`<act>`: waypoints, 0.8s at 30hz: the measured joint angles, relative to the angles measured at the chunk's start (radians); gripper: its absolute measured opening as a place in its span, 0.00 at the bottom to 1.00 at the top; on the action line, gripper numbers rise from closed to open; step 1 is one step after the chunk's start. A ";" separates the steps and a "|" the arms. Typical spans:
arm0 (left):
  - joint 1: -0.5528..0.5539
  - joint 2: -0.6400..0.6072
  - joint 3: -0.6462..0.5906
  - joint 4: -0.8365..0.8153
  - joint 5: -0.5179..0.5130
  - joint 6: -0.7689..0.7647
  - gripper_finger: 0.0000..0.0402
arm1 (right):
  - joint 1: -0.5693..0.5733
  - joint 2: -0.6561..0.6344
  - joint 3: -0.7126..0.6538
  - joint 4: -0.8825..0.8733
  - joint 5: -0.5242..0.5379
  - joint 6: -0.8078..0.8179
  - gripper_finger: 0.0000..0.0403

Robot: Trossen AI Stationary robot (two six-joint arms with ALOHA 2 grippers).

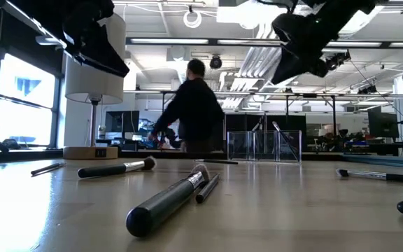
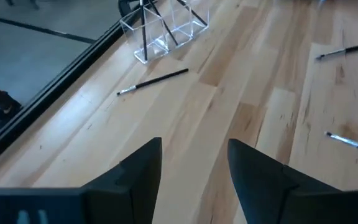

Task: Pick & Place Makeup Brushes
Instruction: Put the black makeup brush into the transparent organizer

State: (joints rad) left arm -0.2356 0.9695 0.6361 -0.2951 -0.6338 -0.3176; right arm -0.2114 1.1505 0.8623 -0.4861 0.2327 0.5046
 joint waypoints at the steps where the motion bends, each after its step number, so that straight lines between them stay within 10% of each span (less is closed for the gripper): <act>1: 0.000 0.001 0.012 -0.002 0.000 0.000 0.45 | 0.024 0.016 0.022 -0.074 0.018 0.048 0.05; 11: -0.062 0.244 0.268 -0.088 -0.017 -0.052 0.45 | 0.177 0.105 -0.020 -0.345 -0.014 0.308 0.02; 17: -0.105 0.507 0.536 -0.309 -0.044 -0.409 0.45 | 0.238 0.105 -0.097 -0.362 -0.067 0.328 0.01; 24: -0.105 0.777 0.855 -0.568 0.199 -0.820 0.45 | 0.313 0.104 -0.162 -0.410 -0.107 0.335 0.01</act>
State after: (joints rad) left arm -0.3405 1.7466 1.4907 -0.8629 -0.4345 -1.1371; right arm 0.1021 1.2541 0.7003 -0.8964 0.1254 0.8394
